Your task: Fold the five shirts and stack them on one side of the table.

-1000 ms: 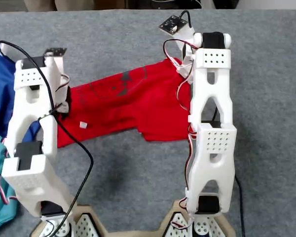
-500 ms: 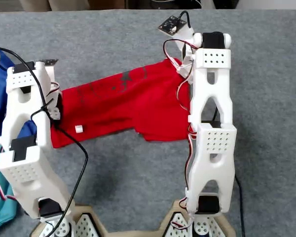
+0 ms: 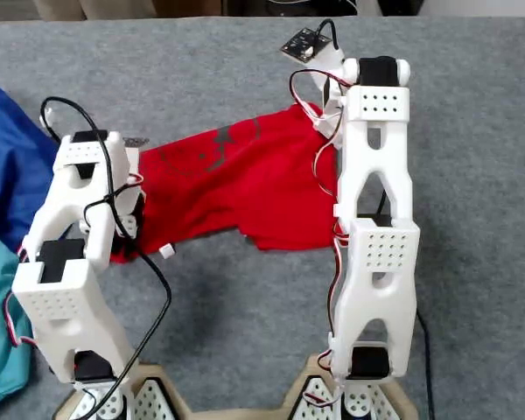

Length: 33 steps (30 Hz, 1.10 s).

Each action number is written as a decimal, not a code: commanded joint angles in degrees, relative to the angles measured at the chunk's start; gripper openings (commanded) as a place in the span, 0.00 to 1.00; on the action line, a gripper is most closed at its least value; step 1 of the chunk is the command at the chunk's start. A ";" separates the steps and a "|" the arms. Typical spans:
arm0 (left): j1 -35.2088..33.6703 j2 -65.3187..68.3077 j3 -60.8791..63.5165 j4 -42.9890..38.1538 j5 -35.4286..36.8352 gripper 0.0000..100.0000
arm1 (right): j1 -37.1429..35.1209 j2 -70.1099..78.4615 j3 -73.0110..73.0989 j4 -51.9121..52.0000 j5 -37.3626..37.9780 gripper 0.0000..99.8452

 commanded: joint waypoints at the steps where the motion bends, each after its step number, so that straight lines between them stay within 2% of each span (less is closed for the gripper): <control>1: -4.04 -0.66 -1.23 -1.23 -0.53 0.02 | -0.31 -1.54 0.13 -0.62 0.97 0.01; 6: -10.02 -0.92 -6.51 -1.05 -0.62 0.02 | -0.31 -1.54 0.13 -0.62 0.97 0.01; 10: -11.78 -0.92 -9.49 -0.97 -0.62 0.02 | -0.40 -1.54 0.13 -0.62 0.97 0.01; 20: -4.31 -0.40 -3.25 0.09 -0.62 0.02 | -0.40 -1.54 0.13 -0.62 0.97 0.01; 26: -6.07 -0.40 -1.93 -2.02 -0.62 0.02 | -0.40 -1.54 0.13 -0.44 1.67 0.01; 31: -9.05 -0.40 -2.90 -0.09 -0.18 0.16 | -0.31 -1.54 0.13 -0.09 2.20 0.01; 33: -9.85 -0.40 -3.69 0.70 0.70 0.17 | -0.31 -1.54 0.13 -0.09 2.20 0.01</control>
